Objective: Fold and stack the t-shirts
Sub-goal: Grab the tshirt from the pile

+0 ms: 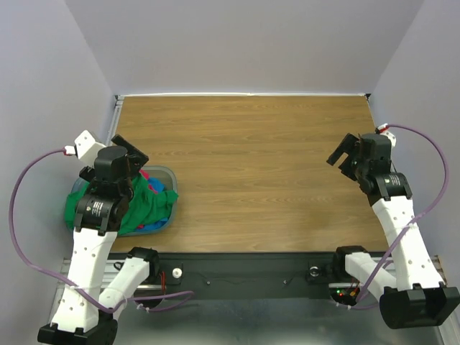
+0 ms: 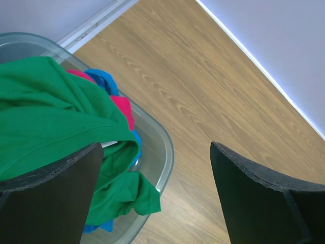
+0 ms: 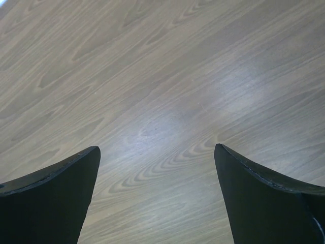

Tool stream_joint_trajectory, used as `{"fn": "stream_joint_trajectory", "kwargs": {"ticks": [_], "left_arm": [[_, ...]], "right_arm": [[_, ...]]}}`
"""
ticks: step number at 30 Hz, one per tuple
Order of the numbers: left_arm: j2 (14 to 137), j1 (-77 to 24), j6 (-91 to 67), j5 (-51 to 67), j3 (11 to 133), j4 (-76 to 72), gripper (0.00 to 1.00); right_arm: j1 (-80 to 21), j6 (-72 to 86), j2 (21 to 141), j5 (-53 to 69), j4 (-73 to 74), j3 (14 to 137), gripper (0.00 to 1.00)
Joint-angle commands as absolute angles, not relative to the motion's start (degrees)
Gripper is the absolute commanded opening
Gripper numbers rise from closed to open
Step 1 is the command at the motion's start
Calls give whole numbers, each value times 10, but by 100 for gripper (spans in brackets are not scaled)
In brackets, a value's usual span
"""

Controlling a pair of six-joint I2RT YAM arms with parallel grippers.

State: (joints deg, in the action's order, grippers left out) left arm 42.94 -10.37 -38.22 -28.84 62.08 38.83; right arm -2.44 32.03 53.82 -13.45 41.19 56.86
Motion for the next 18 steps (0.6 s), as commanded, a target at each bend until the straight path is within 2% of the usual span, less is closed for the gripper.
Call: {"fn": "stream_joint_trajectory", "kwargs": {"ticks": [1, 11, 18], "left_arm": [[433, -102, -425, -350, 614, 434, 99], [459, -99, -547, -400, 582, 523, 98], [497, -70, -548, -380, 522, 497, 98]], "right_arm": [[-25, 294, 505, -112, 400, 592, 100], [-25, 279, 515, -86, 392, 572, 100], [-25, 284, 536, -91, 392, 570, 100]]}}
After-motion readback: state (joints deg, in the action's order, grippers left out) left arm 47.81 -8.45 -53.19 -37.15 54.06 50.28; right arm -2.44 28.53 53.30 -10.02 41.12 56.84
